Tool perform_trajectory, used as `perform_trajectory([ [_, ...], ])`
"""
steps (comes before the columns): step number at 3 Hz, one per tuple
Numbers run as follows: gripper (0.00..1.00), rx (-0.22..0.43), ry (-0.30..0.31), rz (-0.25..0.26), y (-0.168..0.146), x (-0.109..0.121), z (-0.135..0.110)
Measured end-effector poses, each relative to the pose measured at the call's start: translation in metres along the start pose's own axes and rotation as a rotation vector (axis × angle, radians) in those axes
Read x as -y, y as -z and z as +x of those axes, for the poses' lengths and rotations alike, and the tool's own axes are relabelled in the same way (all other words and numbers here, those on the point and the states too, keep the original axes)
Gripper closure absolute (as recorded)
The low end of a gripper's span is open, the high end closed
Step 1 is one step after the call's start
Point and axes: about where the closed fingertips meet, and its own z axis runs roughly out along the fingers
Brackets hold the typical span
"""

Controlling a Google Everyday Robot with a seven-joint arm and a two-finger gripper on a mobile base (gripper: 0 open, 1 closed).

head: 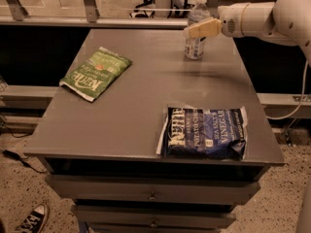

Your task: Move blue plastic bottle near blue chip bag

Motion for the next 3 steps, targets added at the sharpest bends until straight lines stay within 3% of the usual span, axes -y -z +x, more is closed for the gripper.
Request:
perform_trajectory([
  [1,0.00,0.022,0.006,0.004,-0.004,0.002,0.005],
  [2,0.13,0.035,0.009,0.027,-0.006,0.013,0.010],
  [3,0.35,0.045,-0.006,0.046,-0.008,0.021,0.013],
])
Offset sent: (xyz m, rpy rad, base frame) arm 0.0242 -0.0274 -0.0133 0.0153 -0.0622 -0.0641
